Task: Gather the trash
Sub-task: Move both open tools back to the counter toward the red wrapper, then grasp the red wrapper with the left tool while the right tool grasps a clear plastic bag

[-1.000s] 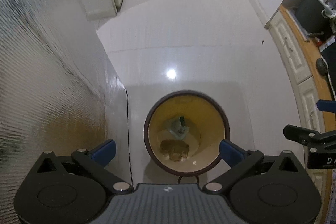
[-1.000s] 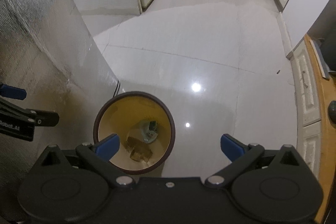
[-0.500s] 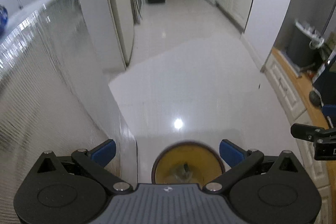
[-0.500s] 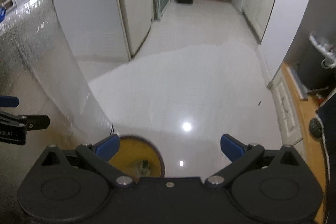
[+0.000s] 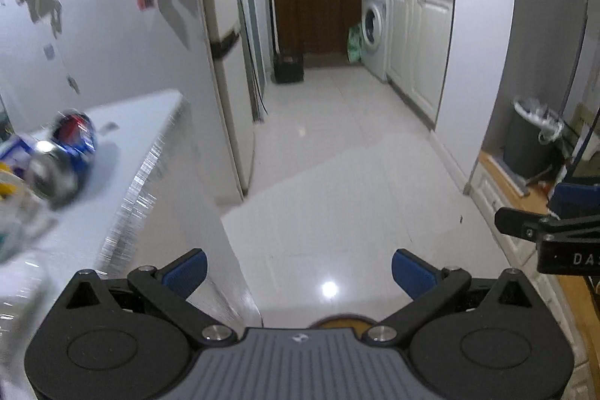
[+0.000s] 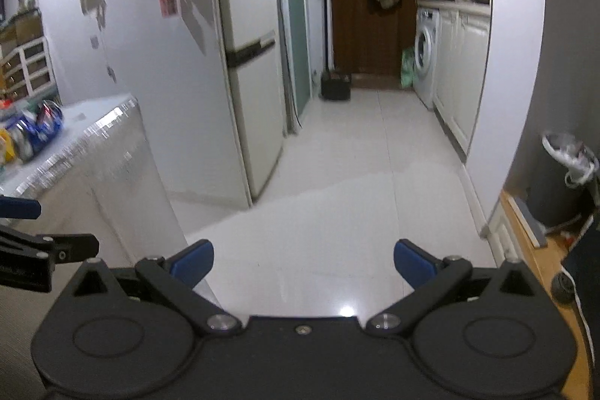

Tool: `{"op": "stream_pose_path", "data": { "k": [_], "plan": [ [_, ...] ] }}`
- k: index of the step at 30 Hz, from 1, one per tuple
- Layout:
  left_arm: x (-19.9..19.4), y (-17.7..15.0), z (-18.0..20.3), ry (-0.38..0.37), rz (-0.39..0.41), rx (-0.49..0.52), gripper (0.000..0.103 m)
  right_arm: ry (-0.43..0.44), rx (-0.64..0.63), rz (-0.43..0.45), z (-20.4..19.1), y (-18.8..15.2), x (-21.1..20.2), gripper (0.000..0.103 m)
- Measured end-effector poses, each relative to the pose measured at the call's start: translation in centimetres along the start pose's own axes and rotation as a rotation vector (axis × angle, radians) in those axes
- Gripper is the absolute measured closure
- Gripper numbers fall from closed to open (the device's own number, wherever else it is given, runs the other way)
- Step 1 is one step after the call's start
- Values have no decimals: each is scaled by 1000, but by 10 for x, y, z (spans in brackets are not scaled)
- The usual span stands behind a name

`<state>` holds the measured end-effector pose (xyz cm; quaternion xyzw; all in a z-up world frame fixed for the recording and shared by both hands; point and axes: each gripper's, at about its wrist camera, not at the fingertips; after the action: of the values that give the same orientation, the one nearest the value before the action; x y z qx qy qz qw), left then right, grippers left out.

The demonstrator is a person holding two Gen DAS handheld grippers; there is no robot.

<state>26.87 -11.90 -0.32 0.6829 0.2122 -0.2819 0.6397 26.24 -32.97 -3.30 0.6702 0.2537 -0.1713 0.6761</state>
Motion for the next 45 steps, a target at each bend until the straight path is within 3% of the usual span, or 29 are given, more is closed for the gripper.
{"op": "stream_pose_path", "data": {
  "k": [11,20,28,36,45],
  "plan": [
    [-101,5,-56,105,163,-43,0,133,-2,147,-51,28,-48,0],
    [-145,-11,-126,204,200,-124,0,259,-57,184,-121,40,-60,0],
    [-155,-28,-193,267,188,-216,0,363,-131,219,-192,42,-65,0],
    [-143,-52,-246,299,148,-296,0,433,-283,217,-249,21,-61,0],
    [-121,-65,-292,332,116,-363,0,417,-402,263,-303,14,-53,0]
  ]
}}
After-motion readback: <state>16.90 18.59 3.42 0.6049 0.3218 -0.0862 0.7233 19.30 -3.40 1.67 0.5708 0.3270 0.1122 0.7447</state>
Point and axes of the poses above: each gripper's, at about its wrist camera, not at the fingertips, and x roughly the way its jaws point, z to its right, y to its top, and after that the axes turned 4 degrees about -x, right-handed
